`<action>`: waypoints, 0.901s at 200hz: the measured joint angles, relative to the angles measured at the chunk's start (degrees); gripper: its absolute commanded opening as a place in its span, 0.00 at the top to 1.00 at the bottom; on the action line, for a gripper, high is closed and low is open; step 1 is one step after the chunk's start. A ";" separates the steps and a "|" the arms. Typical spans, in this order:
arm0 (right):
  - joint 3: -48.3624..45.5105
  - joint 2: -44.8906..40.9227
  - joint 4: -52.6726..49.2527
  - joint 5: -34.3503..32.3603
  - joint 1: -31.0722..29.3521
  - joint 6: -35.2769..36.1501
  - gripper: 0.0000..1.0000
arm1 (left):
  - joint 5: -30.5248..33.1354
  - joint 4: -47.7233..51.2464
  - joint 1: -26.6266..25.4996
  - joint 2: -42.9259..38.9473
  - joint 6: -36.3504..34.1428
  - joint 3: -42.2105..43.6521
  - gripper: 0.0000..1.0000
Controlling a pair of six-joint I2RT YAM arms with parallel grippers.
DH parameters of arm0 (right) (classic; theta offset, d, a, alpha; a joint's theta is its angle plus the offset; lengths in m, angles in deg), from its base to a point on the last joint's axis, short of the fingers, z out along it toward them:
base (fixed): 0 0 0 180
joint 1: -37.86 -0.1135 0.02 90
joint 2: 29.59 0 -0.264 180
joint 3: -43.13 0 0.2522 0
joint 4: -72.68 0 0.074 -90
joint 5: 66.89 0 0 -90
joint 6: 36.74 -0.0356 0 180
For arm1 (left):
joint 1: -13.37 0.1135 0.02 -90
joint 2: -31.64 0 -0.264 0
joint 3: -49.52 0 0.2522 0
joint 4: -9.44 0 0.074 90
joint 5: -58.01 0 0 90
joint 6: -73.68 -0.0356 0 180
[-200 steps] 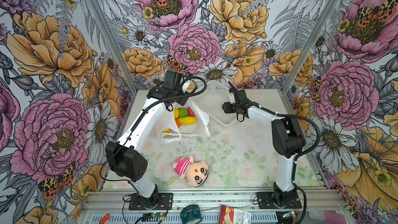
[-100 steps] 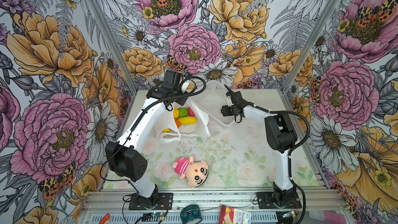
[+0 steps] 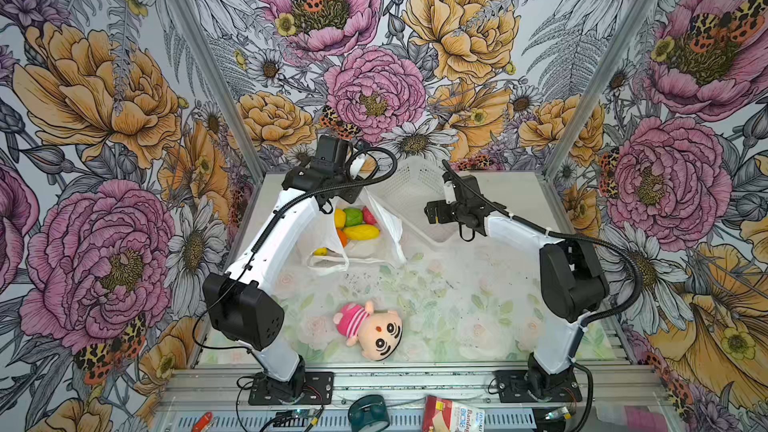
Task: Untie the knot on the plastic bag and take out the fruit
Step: 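Open the right gripper to drop the yellow fruit into the basket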
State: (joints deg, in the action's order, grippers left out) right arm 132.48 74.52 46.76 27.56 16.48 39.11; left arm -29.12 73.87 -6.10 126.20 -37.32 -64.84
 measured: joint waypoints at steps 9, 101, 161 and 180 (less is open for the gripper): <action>-1.53 -2.64 1.60 0.24 -0.04 -0.37 0.01 | 0.02 0.02 -0.02 -0.04 0.00 0.00 1.00; -29.83 -28.57 37.20 -1.53 0.68 -23.30 0.01 | 0.04 0.00 -0.02 -0.74 -0.20 0.00 1.00; -42.45 -31.87 60.54 9.49 9.53 -33.68 0.01 | 0.07 0.02 -0.20 -0.92 -0.42 0.00 1.00; -41.70 -31.65 62.18 14.71 11.30 -32.68 0.11 | 0.04 0.02 -0.20 -0.96 -0.42 0.00 1.00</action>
State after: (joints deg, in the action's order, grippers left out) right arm 90.78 42.87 108.94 42.27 27.78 6.43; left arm -29.07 73.90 -6.29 125.24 -37.73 -64.84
